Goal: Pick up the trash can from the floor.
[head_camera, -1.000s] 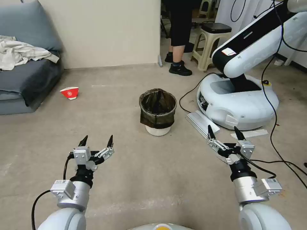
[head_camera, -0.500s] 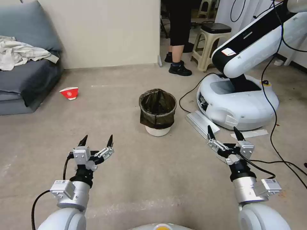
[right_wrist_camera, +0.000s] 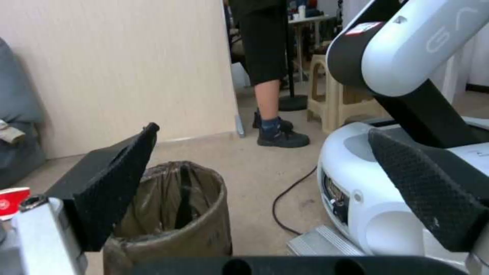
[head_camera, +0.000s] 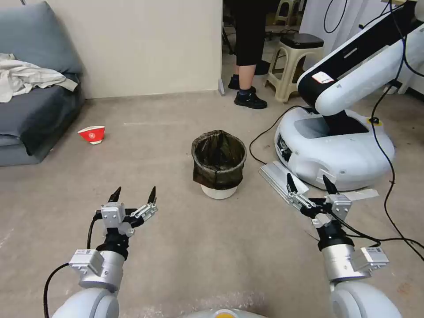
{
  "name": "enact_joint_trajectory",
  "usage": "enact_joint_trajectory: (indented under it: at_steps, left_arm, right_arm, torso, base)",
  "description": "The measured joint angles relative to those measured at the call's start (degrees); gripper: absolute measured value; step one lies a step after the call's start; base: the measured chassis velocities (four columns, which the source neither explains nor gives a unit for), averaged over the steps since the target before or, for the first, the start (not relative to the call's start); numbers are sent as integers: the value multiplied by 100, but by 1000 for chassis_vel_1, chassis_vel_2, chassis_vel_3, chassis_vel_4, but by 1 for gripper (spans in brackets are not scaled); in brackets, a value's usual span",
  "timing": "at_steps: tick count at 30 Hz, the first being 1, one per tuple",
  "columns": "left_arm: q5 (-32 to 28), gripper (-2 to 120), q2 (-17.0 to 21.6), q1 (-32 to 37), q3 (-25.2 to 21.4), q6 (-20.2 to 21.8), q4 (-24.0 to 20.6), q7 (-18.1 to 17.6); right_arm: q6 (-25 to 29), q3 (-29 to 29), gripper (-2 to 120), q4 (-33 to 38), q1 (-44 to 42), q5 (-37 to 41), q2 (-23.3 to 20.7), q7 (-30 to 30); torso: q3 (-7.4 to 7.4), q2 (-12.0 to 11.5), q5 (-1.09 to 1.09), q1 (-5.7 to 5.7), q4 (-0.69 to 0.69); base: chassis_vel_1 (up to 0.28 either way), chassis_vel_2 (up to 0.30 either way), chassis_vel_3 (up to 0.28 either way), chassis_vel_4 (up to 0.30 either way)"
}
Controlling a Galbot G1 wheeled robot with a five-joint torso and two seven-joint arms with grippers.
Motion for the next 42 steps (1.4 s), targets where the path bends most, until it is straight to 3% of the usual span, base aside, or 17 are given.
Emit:
enact_joint_trajectory:
  at_steps: [42]
  left_arm:
    - [-11, 100, 25, 14, -16, -17, -41, 2]
  right_arm:
    - [-32, 66, 100, 61, -33, -13, -18, 20]
  torso:
    - [0, 0, 1, 0, 0]
  base:
    - [-106, 107, 109, -103]
